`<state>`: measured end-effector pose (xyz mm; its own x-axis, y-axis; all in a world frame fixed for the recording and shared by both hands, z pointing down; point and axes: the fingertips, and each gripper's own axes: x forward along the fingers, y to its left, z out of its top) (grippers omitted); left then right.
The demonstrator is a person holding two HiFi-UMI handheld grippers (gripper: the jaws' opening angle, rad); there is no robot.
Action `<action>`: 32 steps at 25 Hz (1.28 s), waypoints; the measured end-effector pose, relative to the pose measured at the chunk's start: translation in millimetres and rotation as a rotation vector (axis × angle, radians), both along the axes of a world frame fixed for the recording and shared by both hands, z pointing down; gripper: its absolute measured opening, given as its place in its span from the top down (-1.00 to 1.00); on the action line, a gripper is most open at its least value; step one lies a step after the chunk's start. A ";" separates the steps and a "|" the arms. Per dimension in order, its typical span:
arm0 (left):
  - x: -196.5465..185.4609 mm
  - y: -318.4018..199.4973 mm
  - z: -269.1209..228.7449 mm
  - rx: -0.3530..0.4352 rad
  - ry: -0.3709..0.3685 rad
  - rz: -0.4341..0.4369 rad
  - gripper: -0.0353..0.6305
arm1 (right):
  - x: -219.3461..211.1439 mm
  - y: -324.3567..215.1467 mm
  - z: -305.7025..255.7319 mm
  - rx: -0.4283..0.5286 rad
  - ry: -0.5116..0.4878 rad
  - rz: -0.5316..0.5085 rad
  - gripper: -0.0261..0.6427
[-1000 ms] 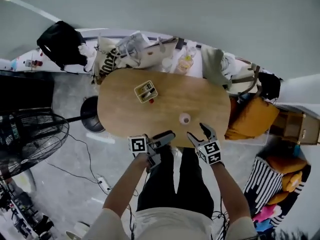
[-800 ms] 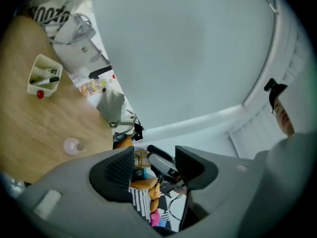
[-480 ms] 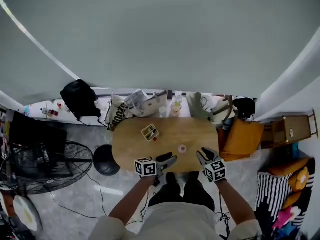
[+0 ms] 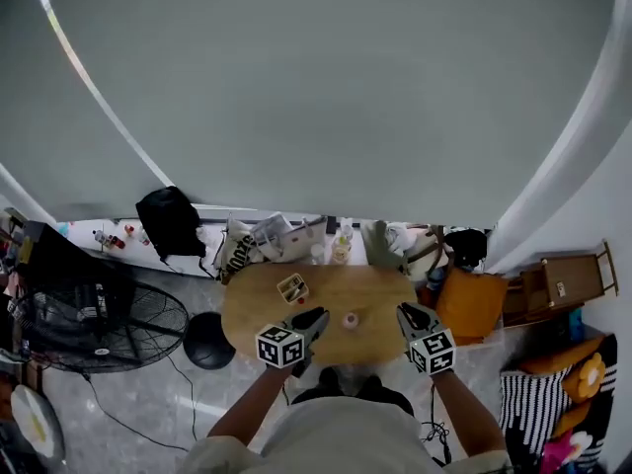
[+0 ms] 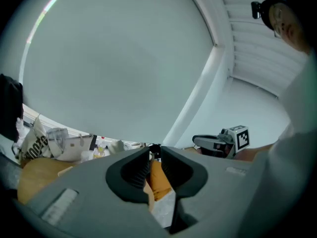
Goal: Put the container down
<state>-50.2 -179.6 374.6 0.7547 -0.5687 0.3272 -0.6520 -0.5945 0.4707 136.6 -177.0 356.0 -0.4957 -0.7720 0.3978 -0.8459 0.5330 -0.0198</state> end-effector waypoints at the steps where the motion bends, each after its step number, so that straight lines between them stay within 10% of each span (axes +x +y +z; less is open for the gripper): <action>1: 1.7 0.4 -4.9 0.016 -0.013 -0.017 0.68 | 6.9 0.0 -7.7 0.017 0.001 -0.002 0.81; 19: 5.4 12.4 -82.9 0.246 -0.074 -0.364 0.83 | 63.9 3.9 -69.4 0.159 -0.014 -0.169 0.91; 32: -25.3 20.7 -93.3 0.290 -0.088 -0.333 0.84 | 38.3 -6.8 -84.4 0.190 -0.062 -0.117 0.91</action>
